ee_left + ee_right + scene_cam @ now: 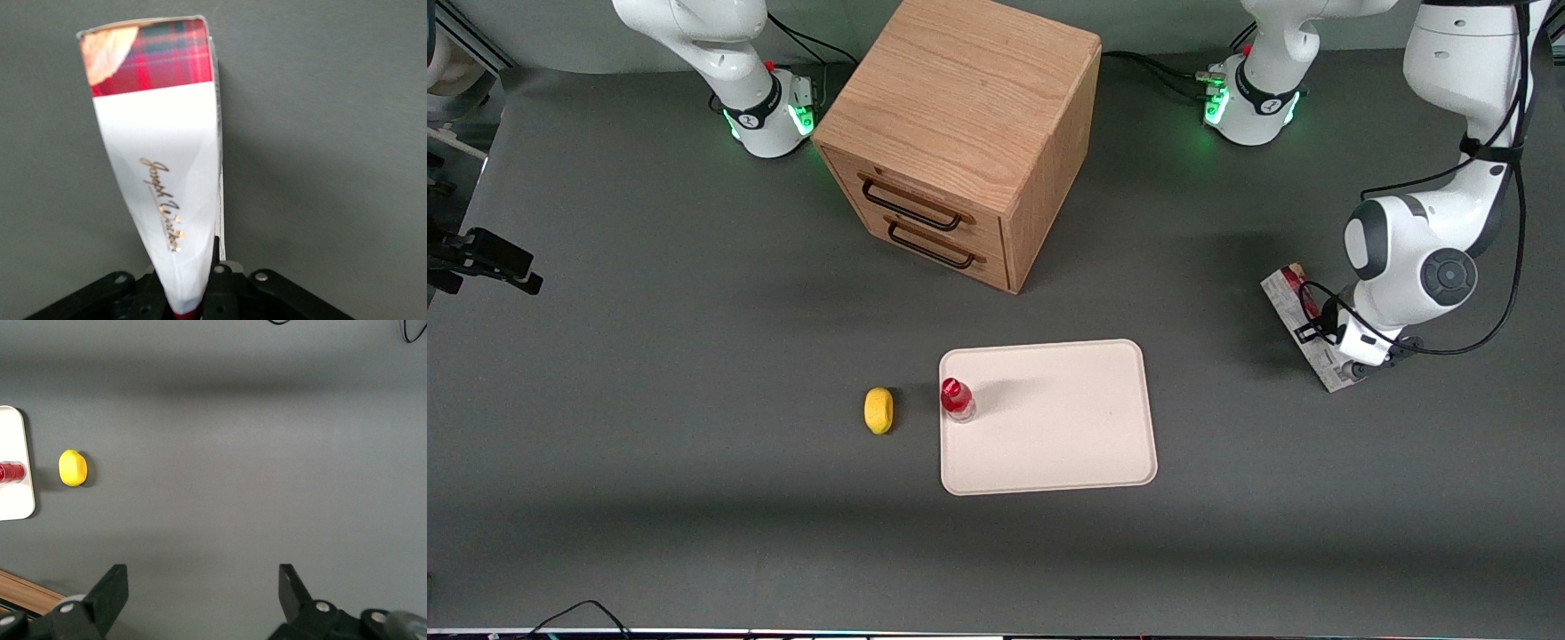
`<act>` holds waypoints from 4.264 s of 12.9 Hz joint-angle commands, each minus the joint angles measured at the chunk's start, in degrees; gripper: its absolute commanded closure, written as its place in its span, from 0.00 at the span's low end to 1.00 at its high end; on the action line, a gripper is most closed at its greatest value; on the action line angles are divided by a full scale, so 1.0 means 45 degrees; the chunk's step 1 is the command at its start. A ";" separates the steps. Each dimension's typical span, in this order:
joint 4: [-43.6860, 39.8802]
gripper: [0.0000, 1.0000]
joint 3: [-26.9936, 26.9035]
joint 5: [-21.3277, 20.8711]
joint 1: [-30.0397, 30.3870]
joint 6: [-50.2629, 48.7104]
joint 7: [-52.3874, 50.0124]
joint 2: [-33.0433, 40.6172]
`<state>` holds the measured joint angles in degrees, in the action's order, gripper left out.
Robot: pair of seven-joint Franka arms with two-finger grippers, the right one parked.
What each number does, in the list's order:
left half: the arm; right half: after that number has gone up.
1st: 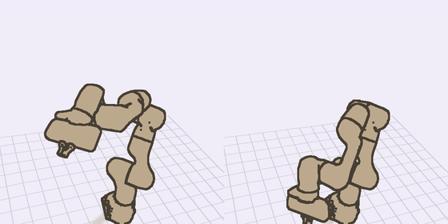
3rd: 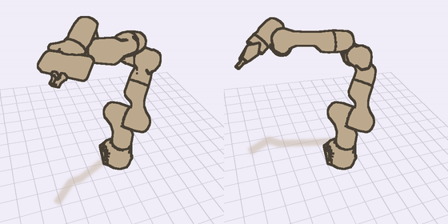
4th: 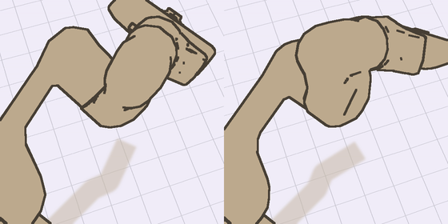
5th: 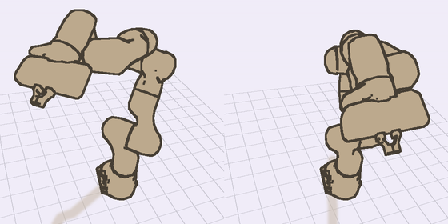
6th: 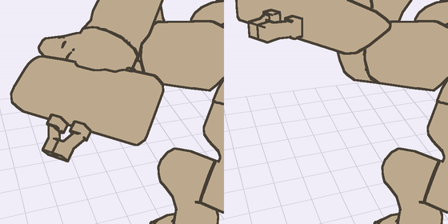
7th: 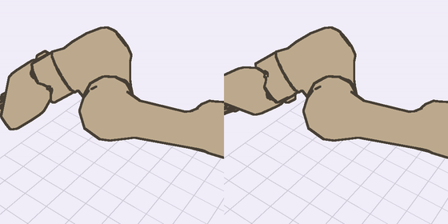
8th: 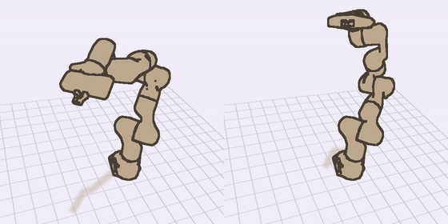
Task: Place red cookie box on tray
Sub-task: 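Raise the held cookie box upright and carry it toward the white tray, then lower the cookie box onto the tray beside its edge, then open the left gripper and lift it away from the box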
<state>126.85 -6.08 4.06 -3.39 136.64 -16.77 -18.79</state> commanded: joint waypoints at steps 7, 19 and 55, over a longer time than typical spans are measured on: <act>-0.8864 1.00 0.1310 -0.0551 -0.0185 -1.1508 0.1167 0.2126; -0.9674 1.00 0.6304 -0.2829 -0.0321 -0.6759 -0.2414 -0.0583; -0.9596 0.00 0.4931 -0.1920 0.0206 -0.8718 0.1415 -0.0148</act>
<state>81.09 20.66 -7.64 -2.89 102.25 -16.66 -26.27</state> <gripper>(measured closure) 0.000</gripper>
